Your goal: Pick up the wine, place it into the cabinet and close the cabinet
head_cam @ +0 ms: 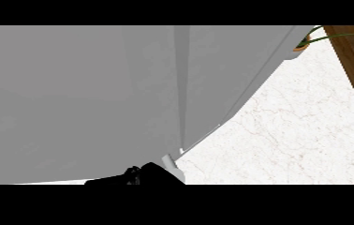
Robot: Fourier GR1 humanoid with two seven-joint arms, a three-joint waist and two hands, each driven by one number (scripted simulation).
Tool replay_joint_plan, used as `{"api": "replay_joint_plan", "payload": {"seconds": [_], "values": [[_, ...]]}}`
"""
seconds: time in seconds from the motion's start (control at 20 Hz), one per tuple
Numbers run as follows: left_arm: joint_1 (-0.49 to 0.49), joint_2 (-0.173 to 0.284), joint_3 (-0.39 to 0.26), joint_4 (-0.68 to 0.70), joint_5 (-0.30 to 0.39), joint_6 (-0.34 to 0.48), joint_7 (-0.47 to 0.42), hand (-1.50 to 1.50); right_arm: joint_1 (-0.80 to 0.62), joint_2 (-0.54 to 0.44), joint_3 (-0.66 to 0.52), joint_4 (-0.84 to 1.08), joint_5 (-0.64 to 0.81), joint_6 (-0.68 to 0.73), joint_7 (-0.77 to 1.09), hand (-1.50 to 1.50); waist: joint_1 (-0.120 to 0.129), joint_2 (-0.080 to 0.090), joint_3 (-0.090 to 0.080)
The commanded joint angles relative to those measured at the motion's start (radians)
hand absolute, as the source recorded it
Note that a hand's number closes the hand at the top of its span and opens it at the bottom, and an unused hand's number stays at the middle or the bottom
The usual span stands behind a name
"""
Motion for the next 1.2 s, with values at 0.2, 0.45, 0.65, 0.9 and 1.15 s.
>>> {"api": "replay_joint_plan", "payload": {"seconds": [0.2, 0.45, 0.65, 0.9, 1.15], "values": [[0.051, 0.021, 0.093, 0.086, 0.062, -0.161, -0.022, -1.50, -0.410, 0.029, -0.114, 0.393, -0.209, -0.089, -0.103, 1.50, 0.008, 0.003, 0.001], [-0.028, 0.058, 0.155, 0.083, 0.129, -0.159, 0.045, -1.50, -0.606, 0.030, -0.206, 0.674, -0.338, 0.005, -0.194, 1.50, 0.017, 0.014, 0.001], [-0.027, 0.079, 0.181, 0.072, 0.124, -0.174, 0.053, -1.50, -0.617, 0.030, -0.246, 0.733, -0.583, 0.187, -0.130, 1.50, 0.040, 0.021, 0.002], [-0.055, 0.053, 0.181, 0.087, 0.133, -0.142, 0.068, -1.50, -0.617, 0.030, -0.259, 0.941, -0.730, 0.436, -0.179, 1.50, 0.011, 0.024, 0.002], [-0.057, 0.075, 0.244, 0.117, 0.166, -0.173, 0.101, -1.50, -0.713, 0.030, -0.328, 1.153, -0.651, 0.396, -0.339, 1.50, -0.011, 0.016, 0.003]]}}
